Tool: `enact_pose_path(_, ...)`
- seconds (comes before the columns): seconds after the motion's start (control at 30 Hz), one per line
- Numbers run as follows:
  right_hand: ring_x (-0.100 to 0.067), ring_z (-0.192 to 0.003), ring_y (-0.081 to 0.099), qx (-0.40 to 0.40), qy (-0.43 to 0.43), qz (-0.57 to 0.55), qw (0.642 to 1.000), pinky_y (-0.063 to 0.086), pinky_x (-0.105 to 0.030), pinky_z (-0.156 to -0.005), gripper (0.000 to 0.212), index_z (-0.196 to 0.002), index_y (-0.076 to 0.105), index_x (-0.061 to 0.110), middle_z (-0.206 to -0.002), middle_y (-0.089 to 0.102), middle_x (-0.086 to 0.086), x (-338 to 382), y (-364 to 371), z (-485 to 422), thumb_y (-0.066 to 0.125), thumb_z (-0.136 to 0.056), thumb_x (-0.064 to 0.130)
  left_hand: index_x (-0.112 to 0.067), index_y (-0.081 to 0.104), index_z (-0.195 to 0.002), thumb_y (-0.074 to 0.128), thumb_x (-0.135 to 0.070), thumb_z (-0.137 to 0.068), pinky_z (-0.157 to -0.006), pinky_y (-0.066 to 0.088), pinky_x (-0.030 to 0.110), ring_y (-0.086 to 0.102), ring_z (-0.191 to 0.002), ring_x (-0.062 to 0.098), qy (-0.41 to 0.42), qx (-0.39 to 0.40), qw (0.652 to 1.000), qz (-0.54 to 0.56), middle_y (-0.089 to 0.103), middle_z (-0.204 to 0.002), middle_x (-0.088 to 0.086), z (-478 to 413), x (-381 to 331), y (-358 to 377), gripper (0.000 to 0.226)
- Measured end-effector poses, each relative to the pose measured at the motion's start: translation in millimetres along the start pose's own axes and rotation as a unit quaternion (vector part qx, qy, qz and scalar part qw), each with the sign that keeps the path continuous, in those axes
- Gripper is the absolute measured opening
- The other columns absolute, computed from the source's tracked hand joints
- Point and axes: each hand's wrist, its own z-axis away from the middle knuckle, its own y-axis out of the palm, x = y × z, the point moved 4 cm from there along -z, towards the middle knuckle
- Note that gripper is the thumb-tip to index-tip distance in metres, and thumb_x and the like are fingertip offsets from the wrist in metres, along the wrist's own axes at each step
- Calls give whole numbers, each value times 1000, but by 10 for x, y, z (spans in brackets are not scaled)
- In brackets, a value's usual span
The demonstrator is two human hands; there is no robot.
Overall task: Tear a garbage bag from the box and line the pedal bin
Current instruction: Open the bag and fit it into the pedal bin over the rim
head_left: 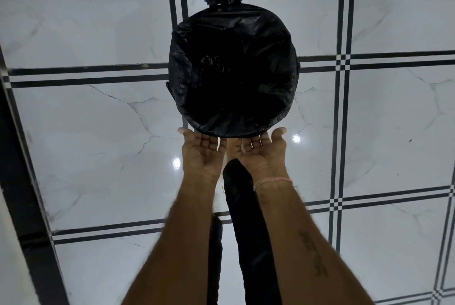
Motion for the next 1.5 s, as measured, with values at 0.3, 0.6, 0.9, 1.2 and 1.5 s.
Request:
enact_pose_path(0.3, -25, -118, 69, -11, -59, 117, 991, 58, -45, -99, 30, -107, 72, 15, -108, 72, -2, 571, 324, 52, 61, -102, 42, -6, 71, -116, 57, -34, -105, -95, 60, 43, 72, -111, 26, 13, 32, 994, -107, 77, -116, 9, -226, -519, 197, 33)
enact_pose_path(0.6, -26, -90, 70, -20, -48, 295, 954, 56, -39, -73, 37, -100, 72, 12, -88, 78, -7, 1075, 601, 99, 53, -106, 43, -10, 70, -116, 55, -44, -102, -82, 63, 36, 75, -97, 21, 2, 51, 971, -232, 77, -103, 5, -252, -899, 338, 40)
enact_pose_path(0.9, -24, -96, 63, -49, -58, 368, 927, 47, -43, -75, 28, -96, 68, 21, -104, 72, -1, 1198, 739, -32, 42, -106, 24, -8, 69, -102, 56, -22, -105, -77, 65, 35, 71, -93, 18, -57, 4, 969, -241, 73, -101, 6, -287, -1022, 410, 20)
enact_pose_path(1.2, -23, -94, 65, 32, -164, 459, 873, 56, -42, -94, 24, -102, 71, 16, -90, 75, -1, 1300, 887, 346, 49, -108, 25, -10, 66, -111, 54, -35, -106, -85, 61, 38, 71, -99, 22, 38, -22, 950, -308, 71, -121, 11, 55, -1032, 539, 29)
enact_pose_path(1.5, -23, -135, 44, 94, -362, 468, 801, 33, -55, -121, 65, -154, 39, 27, -144, 51, 2, 1545, 1569, 1621, 35, -102, 66, -17, 49, -148, 45, -68, -97, -99, 50, 40, 50, -140, 26, 156, -41, 910, -383, 50, -150, 8, 1032, -1581, 1411, 72)
